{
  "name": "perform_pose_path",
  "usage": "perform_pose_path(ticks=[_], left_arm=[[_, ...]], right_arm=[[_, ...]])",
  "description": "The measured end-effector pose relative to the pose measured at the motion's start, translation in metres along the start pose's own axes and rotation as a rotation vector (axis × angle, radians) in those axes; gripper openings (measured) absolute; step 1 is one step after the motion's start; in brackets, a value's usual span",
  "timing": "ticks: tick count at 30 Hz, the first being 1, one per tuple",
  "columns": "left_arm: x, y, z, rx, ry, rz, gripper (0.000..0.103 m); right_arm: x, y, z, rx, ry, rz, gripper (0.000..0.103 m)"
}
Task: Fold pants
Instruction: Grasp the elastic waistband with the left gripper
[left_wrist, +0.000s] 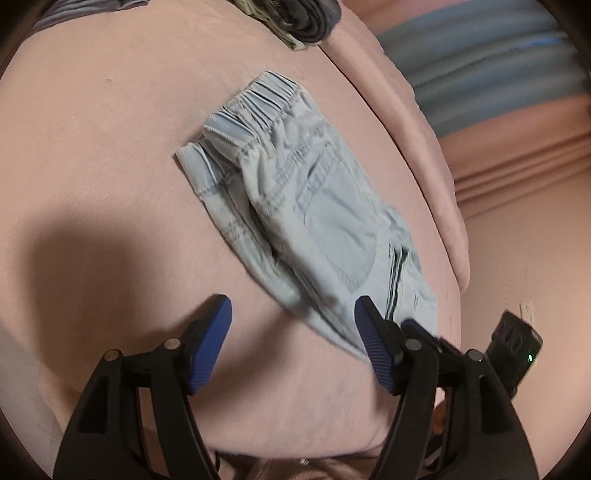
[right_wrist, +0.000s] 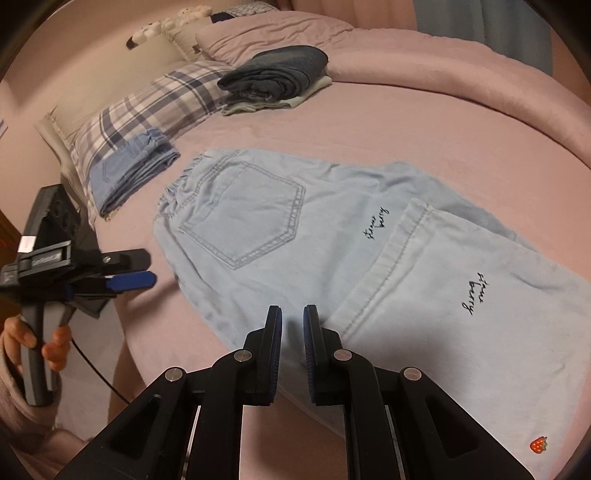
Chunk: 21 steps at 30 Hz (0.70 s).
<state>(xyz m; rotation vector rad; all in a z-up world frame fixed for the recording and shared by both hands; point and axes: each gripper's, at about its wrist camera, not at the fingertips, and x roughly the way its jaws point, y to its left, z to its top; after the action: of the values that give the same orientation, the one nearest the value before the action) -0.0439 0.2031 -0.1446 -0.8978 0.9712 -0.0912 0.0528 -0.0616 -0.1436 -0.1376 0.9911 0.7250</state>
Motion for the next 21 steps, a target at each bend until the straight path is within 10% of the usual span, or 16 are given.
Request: perform_pose_path(ticks=[21], left_arm=[[0.022,-0.002,0.04,-0.054,-0.128,-0.005,0.07]], right_arm=[[0.004,0.009,0.014,-0.019,-0.006,-0.009,0.011]])
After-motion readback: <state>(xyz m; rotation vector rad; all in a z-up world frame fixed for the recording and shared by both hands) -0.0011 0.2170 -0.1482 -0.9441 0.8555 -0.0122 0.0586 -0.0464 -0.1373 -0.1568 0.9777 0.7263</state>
